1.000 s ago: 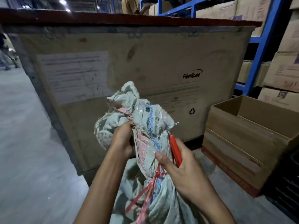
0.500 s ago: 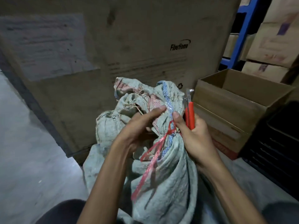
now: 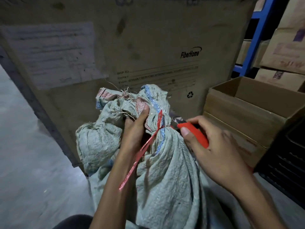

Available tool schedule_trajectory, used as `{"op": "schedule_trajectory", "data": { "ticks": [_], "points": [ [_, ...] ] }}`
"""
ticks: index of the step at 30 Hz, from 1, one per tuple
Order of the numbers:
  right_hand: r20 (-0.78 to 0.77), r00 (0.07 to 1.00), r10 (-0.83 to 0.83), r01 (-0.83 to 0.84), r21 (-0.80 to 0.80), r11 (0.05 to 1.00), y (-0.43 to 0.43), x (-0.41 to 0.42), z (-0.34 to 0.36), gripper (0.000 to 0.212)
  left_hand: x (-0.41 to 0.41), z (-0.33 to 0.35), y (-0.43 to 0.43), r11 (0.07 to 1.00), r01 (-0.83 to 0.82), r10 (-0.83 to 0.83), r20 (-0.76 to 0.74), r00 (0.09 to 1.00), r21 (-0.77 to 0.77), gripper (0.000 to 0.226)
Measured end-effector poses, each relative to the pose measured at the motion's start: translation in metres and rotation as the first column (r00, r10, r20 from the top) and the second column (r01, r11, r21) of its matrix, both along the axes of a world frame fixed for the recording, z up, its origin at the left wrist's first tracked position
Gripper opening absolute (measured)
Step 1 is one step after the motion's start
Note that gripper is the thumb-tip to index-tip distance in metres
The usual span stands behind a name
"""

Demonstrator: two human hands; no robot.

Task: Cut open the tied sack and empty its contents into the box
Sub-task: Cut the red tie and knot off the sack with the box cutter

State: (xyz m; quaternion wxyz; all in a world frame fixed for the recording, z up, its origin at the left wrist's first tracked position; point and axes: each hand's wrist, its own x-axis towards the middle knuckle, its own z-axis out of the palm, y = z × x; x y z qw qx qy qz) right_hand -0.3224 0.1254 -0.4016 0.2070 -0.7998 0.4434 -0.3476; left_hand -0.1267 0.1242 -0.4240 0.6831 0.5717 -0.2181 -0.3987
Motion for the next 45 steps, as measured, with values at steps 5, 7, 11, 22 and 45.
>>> {"op": "schedule_trajectory", "data": {
  "ticks": [5, 7, 11, 22, 45],
  "points": [
    [-0.249, 0.968, -0.004, 0.005, 0.004, 1.000, 0.014, -0.004, 0.016, 0.039, 0.003, 0.000, -0.003, 0.998, -0.061, 0.064, 0.132, 0.989, -0.027, 0.112],
    [-0.336, 0.941, -0.033, 0.026, -0.024, 0.999, 0.016, -0.007, 0.022, 0.039, 0.005, 0.001, -0.003, 0.996, -0.087, 0.086, 0.181, 0.980, 0.000, 0.093],
    [-0.395, 0.918, -0.025, 0.020, -0.016, 1.000, 0.021, -0.011, 0.035, 0.039, 0.004, 0.002, -0.004, 0.994, -0.109, 0.108, 0.236, 0.966, -0.007, 0.082],
    [-0.313, 0.950, -0.009, -0.004, -0.040, 0.999, 0.029, -0.013, 0.040, 0.041, -0.019, 0.015, 0.003, 0.951, -0.295, 0.307, 0.200, 0.931, -0.088, 0.050],
    [0.101, 0.986, -0.136, 0.168, -0.483, 0.859, 0.030, 0.025, -0.022, 0.021, -0.022, 0.014, 0.001, 0.801, -0.598, 0.598, 0.045, 0.801, 0.000, 0.040]
  ]
}}
